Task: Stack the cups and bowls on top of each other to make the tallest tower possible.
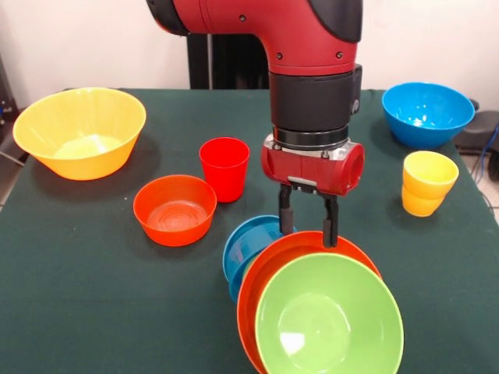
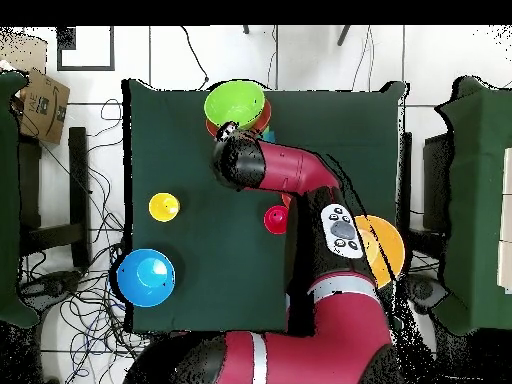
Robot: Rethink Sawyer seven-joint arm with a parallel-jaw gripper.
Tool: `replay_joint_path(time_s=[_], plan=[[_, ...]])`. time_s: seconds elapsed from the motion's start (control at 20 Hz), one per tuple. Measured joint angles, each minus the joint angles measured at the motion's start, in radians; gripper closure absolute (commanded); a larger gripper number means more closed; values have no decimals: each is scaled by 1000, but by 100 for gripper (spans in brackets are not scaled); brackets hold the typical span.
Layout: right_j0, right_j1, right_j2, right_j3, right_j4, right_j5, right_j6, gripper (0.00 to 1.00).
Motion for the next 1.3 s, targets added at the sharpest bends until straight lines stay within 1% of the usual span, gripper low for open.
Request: replay_joint_path(time_s=[0.2,0.6,0.7,0.85,0.95,1.05,1.1,1.3], plan=[[8,1,-10,-1,0,-12,0,0],[46,3,-35,-1,0,-110,0,0],[49,6,-37,-1,0,-115,0,0],[53,25,-48,-11,0,-115,0,0],[57,56,-65,-28,0,-115,0,0],[57,69,-71,-33,0,-115,0,0],[58,95,-79,-44,0,-114,0,0],[59,138,-90,-57,0,-115,0,0]])
